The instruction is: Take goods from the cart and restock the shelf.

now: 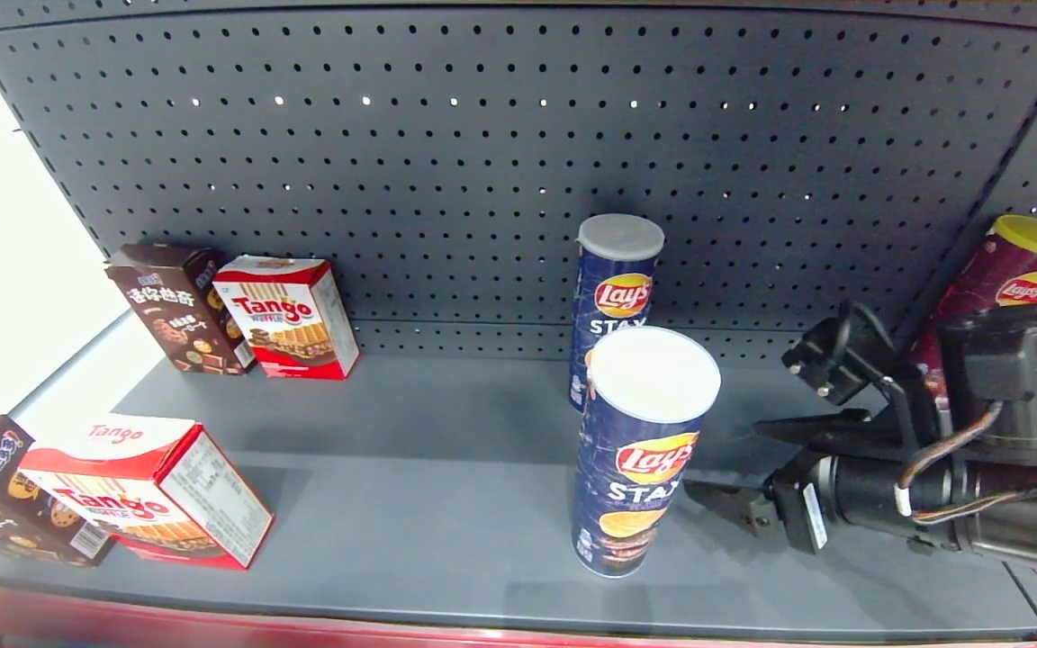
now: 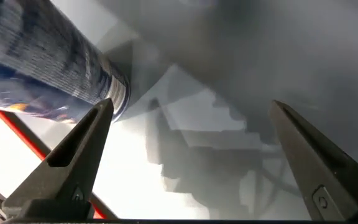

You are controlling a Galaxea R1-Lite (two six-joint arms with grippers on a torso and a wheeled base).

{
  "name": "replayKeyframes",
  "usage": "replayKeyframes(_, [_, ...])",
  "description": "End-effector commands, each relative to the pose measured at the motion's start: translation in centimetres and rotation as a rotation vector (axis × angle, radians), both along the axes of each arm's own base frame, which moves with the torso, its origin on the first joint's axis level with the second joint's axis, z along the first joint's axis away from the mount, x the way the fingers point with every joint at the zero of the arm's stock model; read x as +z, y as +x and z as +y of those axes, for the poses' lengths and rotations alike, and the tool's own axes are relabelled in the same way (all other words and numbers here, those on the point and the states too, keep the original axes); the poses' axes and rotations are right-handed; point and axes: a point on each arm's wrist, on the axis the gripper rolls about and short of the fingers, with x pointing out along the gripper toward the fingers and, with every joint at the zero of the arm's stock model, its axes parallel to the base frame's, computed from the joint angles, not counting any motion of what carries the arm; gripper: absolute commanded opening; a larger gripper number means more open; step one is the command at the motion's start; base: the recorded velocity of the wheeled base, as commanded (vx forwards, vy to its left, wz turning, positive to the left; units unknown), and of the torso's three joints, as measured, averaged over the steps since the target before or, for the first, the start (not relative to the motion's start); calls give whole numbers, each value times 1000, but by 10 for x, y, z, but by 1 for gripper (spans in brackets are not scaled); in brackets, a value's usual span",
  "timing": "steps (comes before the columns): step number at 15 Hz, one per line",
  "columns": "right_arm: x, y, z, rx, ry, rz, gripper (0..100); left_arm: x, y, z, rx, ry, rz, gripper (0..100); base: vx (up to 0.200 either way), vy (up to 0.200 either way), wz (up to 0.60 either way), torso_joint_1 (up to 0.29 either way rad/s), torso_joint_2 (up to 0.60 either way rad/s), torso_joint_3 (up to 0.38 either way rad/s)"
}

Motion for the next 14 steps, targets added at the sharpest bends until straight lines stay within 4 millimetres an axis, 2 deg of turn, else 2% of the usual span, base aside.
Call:
replayKeyframes(1, [28,-17,-19,-26,70,-103,100,0,0,0,0,1,2,100,0,0,0,0,0,0])
replayKeyframes(2, [30,-19,-20,-28,76,-111,100,0,0,0,-1,1,2,100,0,0,0,0,0,0])
replayKeyframes(3, [44,-34,-32,-35,114,-170,100,0,0,0,0,1,2,100,0,0,0,0,0,0])
replayKeyframes(6, [59,-64,-58,-73,173,-269,100,0,0,0,0,1,2,100,0,0,0,0,0,0])
replayKeyframes(11, [56,-125,-106,-190,239,-438,100,0,0,0,0,1,2,100,0,0,0,0,0,0])
replayKeyframes(14, [58,-153,-118,-202,280,-534,100,0,0,0,0,1,2,100,0,0,0,0,0,0])
